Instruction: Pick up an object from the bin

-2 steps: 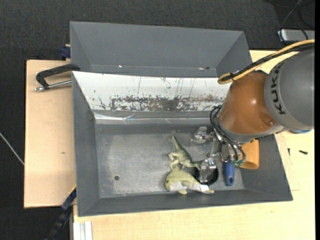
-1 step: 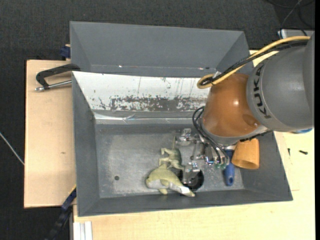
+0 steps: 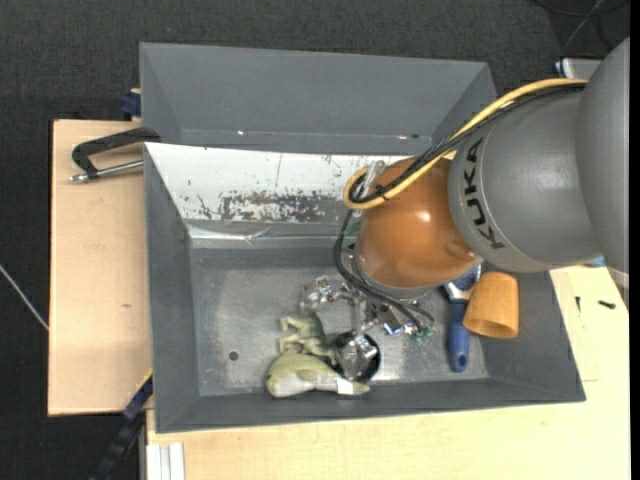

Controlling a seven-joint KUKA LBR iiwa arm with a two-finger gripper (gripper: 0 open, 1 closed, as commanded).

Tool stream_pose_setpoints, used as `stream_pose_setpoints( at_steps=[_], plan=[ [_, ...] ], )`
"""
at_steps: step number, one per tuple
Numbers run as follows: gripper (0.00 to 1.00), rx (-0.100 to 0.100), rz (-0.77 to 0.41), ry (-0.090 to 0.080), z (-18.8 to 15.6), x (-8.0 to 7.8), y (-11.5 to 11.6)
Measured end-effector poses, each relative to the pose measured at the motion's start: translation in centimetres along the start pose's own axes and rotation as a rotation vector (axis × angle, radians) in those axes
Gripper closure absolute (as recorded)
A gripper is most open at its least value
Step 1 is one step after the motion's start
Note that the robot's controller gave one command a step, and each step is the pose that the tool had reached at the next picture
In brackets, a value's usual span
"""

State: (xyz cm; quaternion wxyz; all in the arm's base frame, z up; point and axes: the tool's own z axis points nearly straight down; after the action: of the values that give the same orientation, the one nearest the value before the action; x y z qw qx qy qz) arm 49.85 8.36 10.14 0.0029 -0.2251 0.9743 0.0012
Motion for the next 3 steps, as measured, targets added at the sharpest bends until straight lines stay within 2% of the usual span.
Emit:
stream_pose_setpoints(
  at_steps=[1,2,3],
  plan=[
    [0.0,0.0,-0.542,-0.002,2.49,0.75,-0.95],
    [0.0,0.001,-0.542,-0.005,2.07,0.32,-0.75],
    [1.0,0.002,-0.541,0.001,1.99,0.39,-0.9]
  ],
)
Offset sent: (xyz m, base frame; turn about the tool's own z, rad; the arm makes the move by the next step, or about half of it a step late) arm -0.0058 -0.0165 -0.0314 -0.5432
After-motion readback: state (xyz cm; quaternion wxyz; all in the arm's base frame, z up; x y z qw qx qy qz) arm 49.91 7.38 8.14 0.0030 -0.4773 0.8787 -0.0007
